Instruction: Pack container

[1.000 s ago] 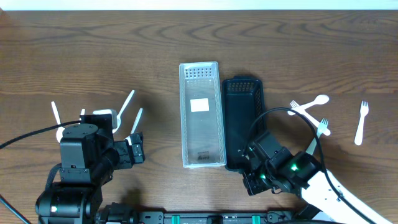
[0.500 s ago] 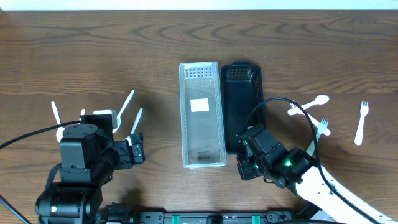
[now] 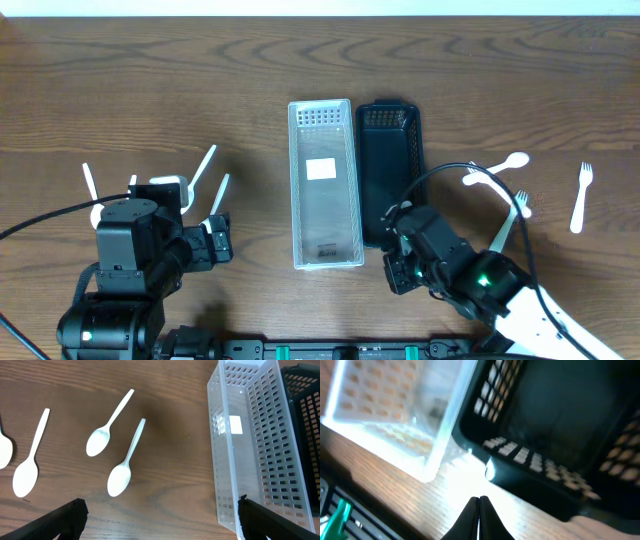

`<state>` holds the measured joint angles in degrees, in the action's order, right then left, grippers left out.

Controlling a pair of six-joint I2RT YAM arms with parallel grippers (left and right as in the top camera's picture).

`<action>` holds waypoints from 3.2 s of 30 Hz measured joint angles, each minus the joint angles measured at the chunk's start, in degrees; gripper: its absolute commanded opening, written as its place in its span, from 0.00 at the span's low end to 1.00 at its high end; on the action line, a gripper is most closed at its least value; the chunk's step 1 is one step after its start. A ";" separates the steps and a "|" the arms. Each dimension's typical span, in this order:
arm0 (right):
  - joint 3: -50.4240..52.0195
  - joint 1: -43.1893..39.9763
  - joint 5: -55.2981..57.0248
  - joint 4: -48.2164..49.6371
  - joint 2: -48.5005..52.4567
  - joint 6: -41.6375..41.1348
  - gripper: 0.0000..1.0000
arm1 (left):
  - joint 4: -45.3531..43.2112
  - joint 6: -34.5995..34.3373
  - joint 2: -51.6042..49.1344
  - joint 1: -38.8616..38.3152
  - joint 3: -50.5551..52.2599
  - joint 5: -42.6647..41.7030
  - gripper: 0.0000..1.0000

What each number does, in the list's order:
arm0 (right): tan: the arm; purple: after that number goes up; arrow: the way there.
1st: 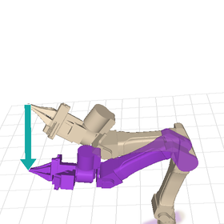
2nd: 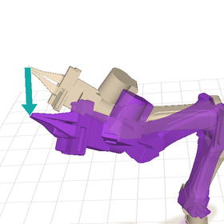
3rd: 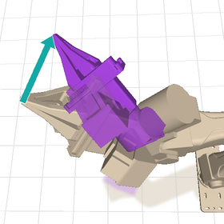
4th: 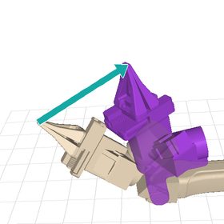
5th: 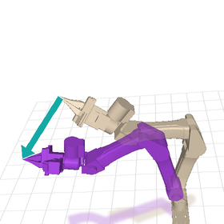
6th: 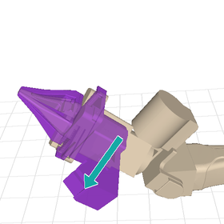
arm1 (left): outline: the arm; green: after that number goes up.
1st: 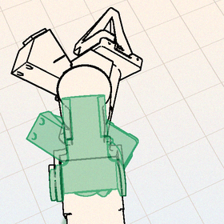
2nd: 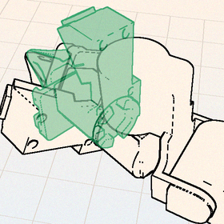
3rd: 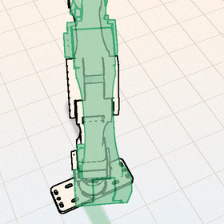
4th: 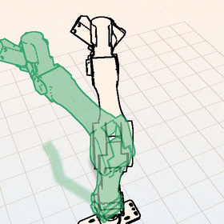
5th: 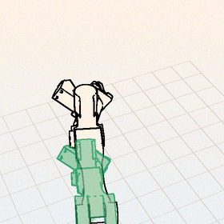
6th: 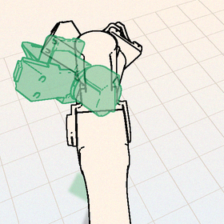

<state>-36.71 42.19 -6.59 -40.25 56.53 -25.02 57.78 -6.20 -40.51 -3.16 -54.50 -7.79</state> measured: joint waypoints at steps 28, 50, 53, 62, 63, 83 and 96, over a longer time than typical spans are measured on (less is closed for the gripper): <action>-14.03 -34.25 6.80 19.15 34.99 14.03 0.01 | -0.52 0.00 0.00 0.00 0.00 0.00 0.98; -16.96 -34.25 -11.45 24.06 40.59 18.40 0.01 | -0.55 0.00 0.00 0.00 0.00 0.00 0.98; -16.96 -34.25 -12.98 24.11 40.59 19.02 0.04 | -0.52 0.00 -0.44 0.00 0.00 0.00 0.98; -16.98 -34.25 -10.12 21.92 40.59 17.86 0.26 | -0.63 0.00 -2.91 0.00 0.00 0.00 0.98; -16.98 -34.27 -8.50 21.00 40.59 17.00 0.31 | -0.85 0.00 -2.97 0.00 0.00 0.00 0.98; -32.35 -38.73 10.71 0.59 14.93 0.20 0.97 | -1.14 0.00 -2.99 0.00 0.00 0.00 0.98; -53.40 -50.29 16.72 -13.35 40.76 -12.22 0.99 | -1.18 0.00 -2.99 0.00 0.00 0.02 0.98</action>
<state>-90.11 -8.10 10.13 -53.60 97.30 -37.23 56.60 -6.20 -43.51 -3.16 -54.50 -7.77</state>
